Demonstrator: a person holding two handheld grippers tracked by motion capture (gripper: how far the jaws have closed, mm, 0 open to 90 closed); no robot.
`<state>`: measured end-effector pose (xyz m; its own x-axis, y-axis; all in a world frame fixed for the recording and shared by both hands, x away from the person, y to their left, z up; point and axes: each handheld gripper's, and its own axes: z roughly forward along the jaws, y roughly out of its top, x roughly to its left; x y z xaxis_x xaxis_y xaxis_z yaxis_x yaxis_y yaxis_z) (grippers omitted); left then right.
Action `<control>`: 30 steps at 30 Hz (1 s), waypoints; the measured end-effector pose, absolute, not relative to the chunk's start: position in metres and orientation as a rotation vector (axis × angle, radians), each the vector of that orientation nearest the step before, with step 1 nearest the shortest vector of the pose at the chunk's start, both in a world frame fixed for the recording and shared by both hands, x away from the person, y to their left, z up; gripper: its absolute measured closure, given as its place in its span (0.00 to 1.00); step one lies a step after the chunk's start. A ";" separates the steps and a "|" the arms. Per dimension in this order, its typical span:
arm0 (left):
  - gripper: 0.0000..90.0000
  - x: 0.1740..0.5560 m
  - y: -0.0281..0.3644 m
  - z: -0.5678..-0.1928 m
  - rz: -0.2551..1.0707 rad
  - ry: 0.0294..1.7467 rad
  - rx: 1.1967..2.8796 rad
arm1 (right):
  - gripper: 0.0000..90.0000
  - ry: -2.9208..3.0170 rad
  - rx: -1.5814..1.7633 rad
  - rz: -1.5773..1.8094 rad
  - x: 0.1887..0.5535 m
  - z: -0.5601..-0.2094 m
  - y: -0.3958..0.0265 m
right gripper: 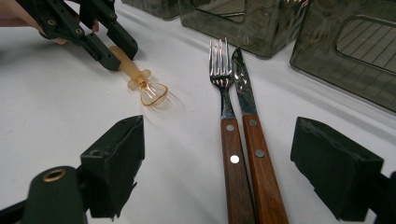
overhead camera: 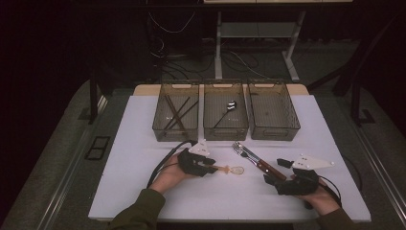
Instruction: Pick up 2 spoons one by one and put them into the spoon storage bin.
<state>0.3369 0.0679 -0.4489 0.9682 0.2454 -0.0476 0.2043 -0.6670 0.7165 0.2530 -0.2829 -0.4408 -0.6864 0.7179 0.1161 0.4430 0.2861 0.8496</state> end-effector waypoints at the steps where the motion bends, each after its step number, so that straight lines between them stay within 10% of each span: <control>1: 0.73 0.336 0.068 -0.449 0.069 0.311 2.320 | 0.20 2.270 1.057 1.354 0.253 -0.441 -0.283; 30: 0.83 0.330 0.071 -0.442 0.030 0.273 2.346 | 0.20 2.281 1.050 1.333 0.253 -0.442 -0.282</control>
